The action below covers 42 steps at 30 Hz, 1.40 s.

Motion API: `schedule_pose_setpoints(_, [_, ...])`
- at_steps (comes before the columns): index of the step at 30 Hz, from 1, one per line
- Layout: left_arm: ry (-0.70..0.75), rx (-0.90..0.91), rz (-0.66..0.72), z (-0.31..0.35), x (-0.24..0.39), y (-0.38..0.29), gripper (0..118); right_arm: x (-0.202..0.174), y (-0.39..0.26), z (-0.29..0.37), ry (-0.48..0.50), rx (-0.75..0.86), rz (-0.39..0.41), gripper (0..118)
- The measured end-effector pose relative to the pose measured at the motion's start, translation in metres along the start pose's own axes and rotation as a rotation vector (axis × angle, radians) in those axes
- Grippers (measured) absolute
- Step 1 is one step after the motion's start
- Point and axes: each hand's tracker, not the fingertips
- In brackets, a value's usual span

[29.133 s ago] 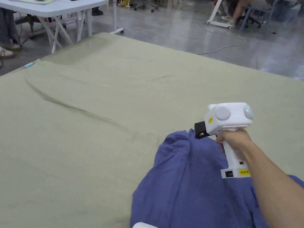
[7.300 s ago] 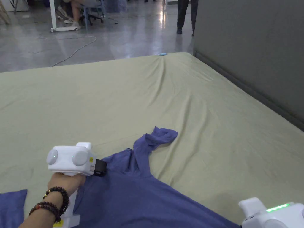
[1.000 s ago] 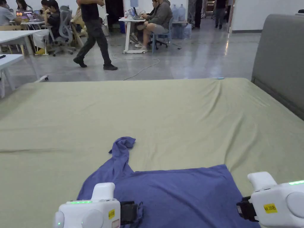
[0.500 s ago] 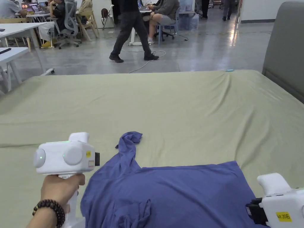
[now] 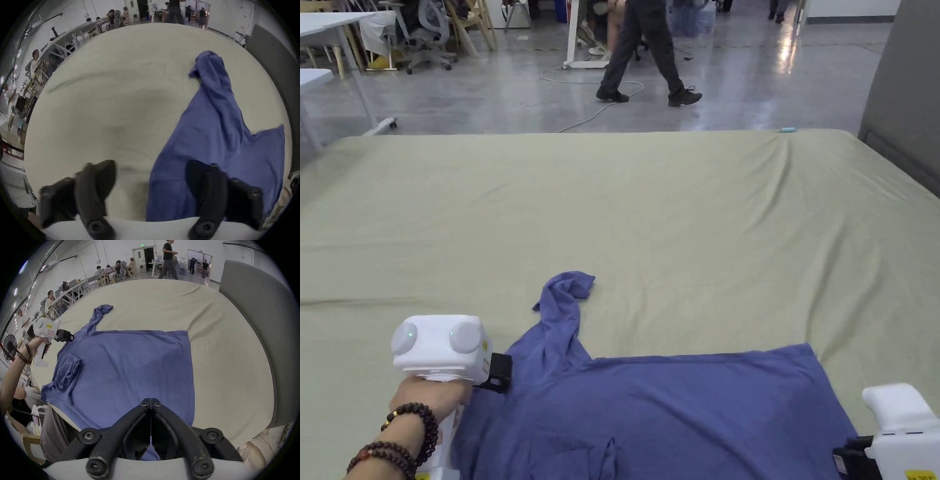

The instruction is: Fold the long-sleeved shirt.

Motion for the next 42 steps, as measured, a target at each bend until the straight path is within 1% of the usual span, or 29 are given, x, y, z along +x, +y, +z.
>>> schedule_pose_setpoints(1, [-0.011, -0.001, -0.009, -0.001, 0.002, -0.004, 76, 0.003, 0.004, -0.005, 0.001, -0.006, -0.002, 0])
schedule_pose_setpoints(2, [-0.046, 0.014, 0.003, 0.002, 0.004, -0.007, 70, 0.005, 0.008, -0.010, 0.000, -0.012, -0.002, 0])
schedule_pose_setpoints(3, [-0.012, 0.033, 0.013, 0.008, 0.008, -0.010, 61, 0.008, 0.016, -0.018, -0.018, -0.021, -0.001, 0])
schedule_pose_setpoints(4, [-0.033, 0.037, 0.007, 0.012, 0.008, -0.010, 36, 0.012, 0.026, -0.027, -0.045, -0.026, -0.005, 0])
schedule_pose_setpoints(5, [-0.069, 0.047, -0.016, 0.016, 0.011, -0.011, 4, 0.016, 0.036, -0.034, -0.056, -0.026, -0.014, 0])
schedule_pose_setpoints(6, [-0.075, 0.060, -0.029, 0.021, 0.015, -0.013, 0, 0.023, 0.054, -0.044, -0.065, -0.018, -0.026, 0])
schedule_pose_setpoints(8, [-0.059, 0.057, -0.062, 0.025, 0.017, -0.012, 0, 0.032, 0.083, -0.056, -0.087, 0.009, -0.056, 0])
schedule_pose_setpoints(9, [-0.064, 0.064, -0.068, 0.028, 0.017, -0.013, 0, 0.040, 0.104, -0.066, -0.091, 0.020, -0.074, 2])
schedule_pose_setpoints(10, [-0.067, 0.066, -0.066, 0.029, 0.016, -0.014, 0, 0.045, 0.120, -0.074, -0.109, 0.016, -0.082, 21])
schedule_pose_setpoints(11, [-0.071, 0.070, -0.058, 0.030, 0.015, -0.014, 0, 0.050, 0.135, -0.085, -0.111, 0.008, -0.096, 54])
schedule_pose_setpoints(12, [-0.080, 0.069, -0.049, 0.029, 0.012, -0.014, 0, 0.055, 0.150, -0.099, -0.122, -0.025, -0.092, 94])
schedule_pose_setpoints(13, [-0.086, 0.066, -0.044, 0.028, 0.011, -0.014, 0, 0.059, 0.160, -0.112, -0.132, -0.064, -0.092, 106])
schedule_pose_setpoints(15, [-0.086, 0.061, -0.039, 0.028, 0.010, -0.014, 0, 0.066, 0.179, -0.139, -0.127, -0.135, -0.077, 105])
schedule_pose_setpoints(17, [-0.087, 0.053, -0.040, 0.024, 0.008, -0.014, 0, 0.069, 0.189, -0.159, -0.130, -0.181, -0.114, 105])
schedule_pose_setpoints(19, [-0.087, 0.046, -0.039, 0.023, 0.007, -0.014, 0, 0.071, 0.194, -0.174, -0.138, -0.215, -0.128, 104])
schedule_pose_setpoints(20, [-0.087, 0.044, -0.039, 0.022, 0.007, -0.015, 0, 0.072, 0.196, -0.181, -0.145, -0.226, -0.129, 99])
schedule_pose_setpoints(22, [-0.087, 0.043, -0.044, 0.022, 0.007, -0.015, 0, 0.071, 0.194, -0.189, -0.162, -0.244, -0.126, 66])
schedule_pose_setpoints(24, [-0.083, 0.042, -0.051, 0.021, 0.008, -0.015, 0, 0.069, 0.190, -0.198, -0.175, -0.267, -0.108, 64])
schedule_pose_setpoints(26, [-0.081, 0.036, -0.052, 0.019, 0.008, -0.014, 0, 0.068, 0.187, -0.198, -0.179, -0.252, -0.118, 63])
schedule_pose_setpoints(27, [-0.079, 0.031, -0.048, 0.018, 0.008, -0.013, 0, 0.065, 0.187, -0.195, -0.186, -0.251, -0.123, 61])
schedule_pose_setpoints(28, [-0.079, 0.023, -0.042, 0.017, 0.009, -0.014, 0, 0.061, 0.187, -0.193, -0.196, -0.261, -0.117, 52])
schedule_pose_setpoints(29, [-0.080, 0.015, -0.036, 0.016, 0.010, -0.014, 0, 0.057, 0.187, -0.190, -0.239, -0.270, -0.074, 37])
schedule_pose_setpoints(30, [-0.078, 0.009, -0.032, 0.015, 0.010, -0.014, 0, 0.051, 0.187, -0.185, -0.277, -0.274, -0.020, 6])
schedule_pose_setpoints(31, [-0.074, 0.008, -0.032, 0.017, 0.010, -0.012, 0, 0.049, 0.187, -0.181, -0.306, -0.272, 0.011, 0])
schedule_pose_setpoints(33, [-0.061, 0.017, -0.052, 0.027, 0.013, -0.008, 0, 0.048, 0.188, -0.167, -0.228, -0.266, -0.041, 0])
schedule_pose_setpoints(36, [-0.060, 0.116, -0.030, 0.064, 0.006, 0.011, 0, 0.048, 0.201, -0.124, -0.223, -0.146, -0.015, 0])
schedule_pose_setpoints(38, [-0.100, 0.172, -0.003, 0.094, 0.001, 0.030, 0, 0.051, 0.216, -0.091, -0.193, -0.092, -0.024, 0])
schedule_pose_setpoints(40, [-0.144, 0.232, -0.003, 0.129, 0.003, 0.050, 0, 0.052, 0.236, -0.056, -0.206, -0.044, -0.009, 0])
schedule_pose_setpoints(42, [-0.141, 0.292, -0.023, 0.160, 0.007, 0.067, 0, 0.054, 0.253, -0.024, -0.231, 0.006, 0.012, 0])
